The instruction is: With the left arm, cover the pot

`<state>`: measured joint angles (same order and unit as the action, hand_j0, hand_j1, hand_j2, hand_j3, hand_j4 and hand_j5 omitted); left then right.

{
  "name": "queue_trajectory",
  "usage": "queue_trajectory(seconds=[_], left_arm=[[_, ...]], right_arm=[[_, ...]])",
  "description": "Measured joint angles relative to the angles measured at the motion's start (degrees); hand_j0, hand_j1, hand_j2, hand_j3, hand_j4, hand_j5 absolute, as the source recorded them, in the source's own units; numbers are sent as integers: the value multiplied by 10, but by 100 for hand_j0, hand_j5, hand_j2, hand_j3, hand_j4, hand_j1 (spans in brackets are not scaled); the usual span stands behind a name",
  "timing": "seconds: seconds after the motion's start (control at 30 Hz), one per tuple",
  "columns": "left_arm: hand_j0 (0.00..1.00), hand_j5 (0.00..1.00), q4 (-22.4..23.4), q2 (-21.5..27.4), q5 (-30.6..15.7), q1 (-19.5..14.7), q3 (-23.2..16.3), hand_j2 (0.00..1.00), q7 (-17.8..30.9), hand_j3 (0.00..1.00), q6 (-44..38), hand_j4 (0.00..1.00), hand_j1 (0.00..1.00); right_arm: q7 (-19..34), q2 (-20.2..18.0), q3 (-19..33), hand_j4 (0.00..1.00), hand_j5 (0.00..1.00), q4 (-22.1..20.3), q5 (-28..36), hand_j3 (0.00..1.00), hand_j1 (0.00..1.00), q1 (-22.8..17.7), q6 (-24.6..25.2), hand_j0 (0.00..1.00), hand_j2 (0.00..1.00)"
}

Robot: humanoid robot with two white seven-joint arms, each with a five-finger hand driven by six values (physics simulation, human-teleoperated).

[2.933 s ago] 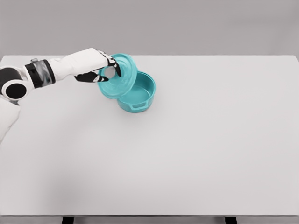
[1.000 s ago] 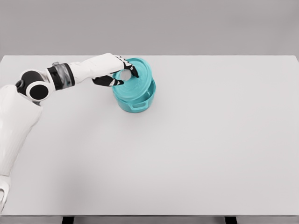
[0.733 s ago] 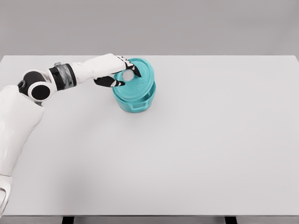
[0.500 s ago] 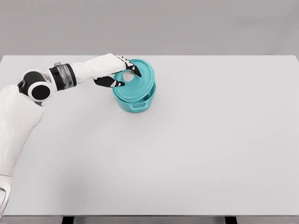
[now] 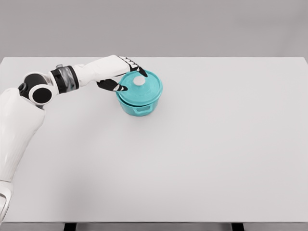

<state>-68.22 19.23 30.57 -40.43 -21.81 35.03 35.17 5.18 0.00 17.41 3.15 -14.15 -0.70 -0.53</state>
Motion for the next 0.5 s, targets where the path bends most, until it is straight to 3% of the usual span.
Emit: queue_trajectory(seconds=[0.03,0.07,0.13,0.27,0.43,0.5], left_arm=[[98,98,-2,1,-2,-2,1,98,0,98,0,98,98],[100,100,-5,2,-3,-2,2,100,0,100,0,100,100],[100,100,-19,13,-13,2,5,100,0,100,0,100,100],[100,100,-52,71,-73,18,4,100,0,100,0,100,100],[100,100,-102,172,-182,69,8,100,0,100,0,100,100],[100,100,-110,200,-213,114,23,100,0,100,0,100,100]], right_arm=[[0,0,0,100,100,0,0,100,100,1,0,100,100],[0,0,0,100,100,0,0,100,100,0,0,100,100],[0,0,0,100,100,0,0,100,100,0,0,100,100],[0,0,0,100,100,0,0,100,100,0,0,100,100],[0,0,0,100,100,0,0,100,100,0,0,100,100],[0,0,0,100,100,0,0,100,100,0,0,100,100]])
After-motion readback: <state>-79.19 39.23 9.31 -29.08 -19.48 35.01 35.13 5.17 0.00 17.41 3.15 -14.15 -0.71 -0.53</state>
